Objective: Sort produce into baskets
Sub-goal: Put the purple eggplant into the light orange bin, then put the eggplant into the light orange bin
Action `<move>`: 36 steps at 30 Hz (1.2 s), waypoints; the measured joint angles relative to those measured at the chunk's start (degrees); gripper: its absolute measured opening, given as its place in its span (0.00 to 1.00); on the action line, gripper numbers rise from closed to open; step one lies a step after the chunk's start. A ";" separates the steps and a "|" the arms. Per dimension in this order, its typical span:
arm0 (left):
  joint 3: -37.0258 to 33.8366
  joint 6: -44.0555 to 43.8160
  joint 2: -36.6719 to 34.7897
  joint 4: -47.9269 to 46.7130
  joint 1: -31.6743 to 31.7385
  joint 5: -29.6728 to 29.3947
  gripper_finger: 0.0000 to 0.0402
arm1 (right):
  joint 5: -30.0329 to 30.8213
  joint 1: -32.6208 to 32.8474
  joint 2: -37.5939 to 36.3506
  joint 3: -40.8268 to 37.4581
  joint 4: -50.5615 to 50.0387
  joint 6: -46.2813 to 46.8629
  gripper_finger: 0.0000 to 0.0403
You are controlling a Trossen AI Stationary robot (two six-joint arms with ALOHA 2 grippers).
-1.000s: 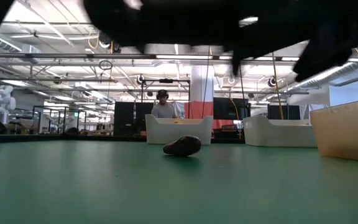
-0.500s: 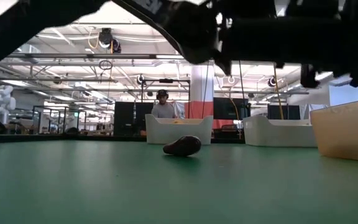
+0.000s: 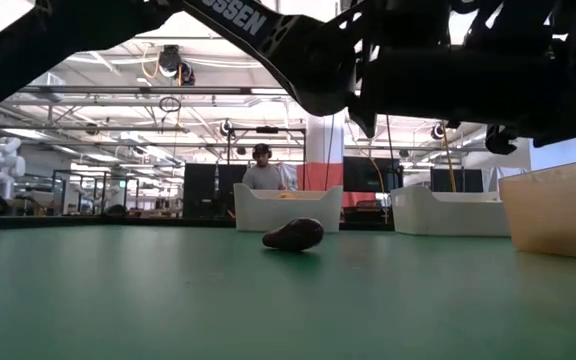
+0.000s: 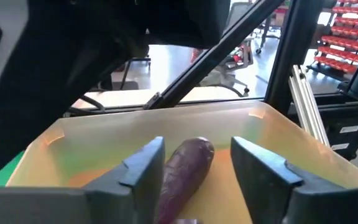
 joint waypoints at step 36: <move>-26.51 16.22 -30.29 -67.15 0.26 -0.64 0.53 | 5.97 -0.07 1.12 0.00 4.04 -1.77 0.67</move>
